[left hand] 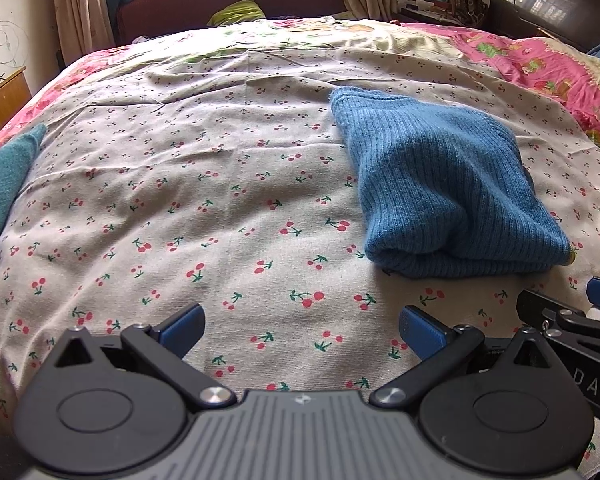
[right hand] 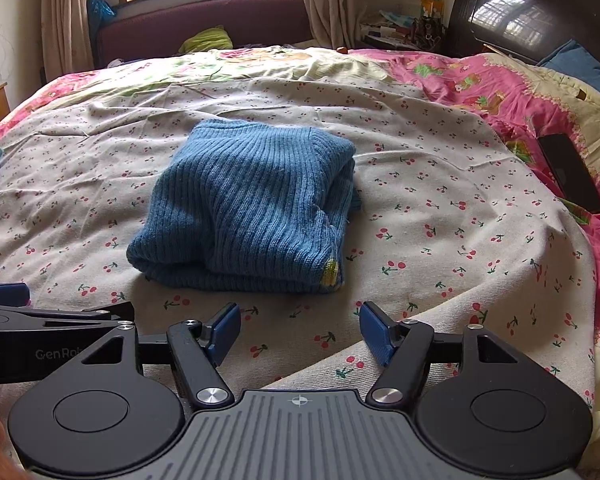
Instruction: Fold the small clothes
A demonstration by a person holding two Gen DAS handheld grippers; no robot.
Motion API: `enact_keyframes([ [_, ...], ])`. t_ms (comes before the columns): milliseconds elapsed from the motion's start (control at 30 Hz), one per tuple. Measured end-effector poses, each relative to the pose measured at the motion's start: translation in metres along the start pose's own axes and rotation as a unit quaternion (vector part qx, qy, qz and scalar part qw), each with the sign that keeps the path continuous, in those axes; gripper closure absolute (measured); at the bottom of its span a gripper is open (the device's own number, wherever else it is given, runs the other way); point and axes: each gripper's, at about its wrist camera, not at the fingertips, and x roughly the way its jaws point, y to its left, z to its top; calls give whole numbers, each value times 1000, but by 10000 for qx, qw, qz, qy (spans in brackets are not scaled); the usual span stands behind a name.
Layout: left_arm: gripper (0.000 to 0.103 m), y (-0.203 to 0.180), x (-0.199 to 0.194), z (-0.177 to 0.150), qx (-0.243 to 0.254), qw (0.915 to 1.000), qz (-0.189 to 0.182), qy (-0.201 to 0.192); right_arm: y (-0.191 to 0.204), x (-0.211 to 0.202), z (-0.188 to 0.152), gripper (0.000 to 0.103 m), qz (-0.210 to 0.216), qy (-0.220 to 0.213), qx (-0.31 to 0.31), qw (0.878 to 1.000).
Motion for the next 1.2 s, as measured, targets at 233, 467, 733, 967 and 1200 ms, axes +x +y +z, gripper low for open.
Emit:
enact_keyframes([
  [233,0,-1,0,0,-6,10000,17,-26,0,0,1,36,4,7,3,10000],
  [467,0,-2,-1,0,8,10000,43,-42,0,0,1,35,-10,26,11,10000],
  [733,0,-1,-1,0,5,10000,47,-33,-1,1,2,33,-11,66,44,10000],
  [967,0,-1,1,-1,-11,10000,63,-3,0,3,2,32,-76,132,50,9999],
  [1200,0,-4,4,-1,17,9999,121,-2,-1,6,5,32,-92,307,156,9994],
])
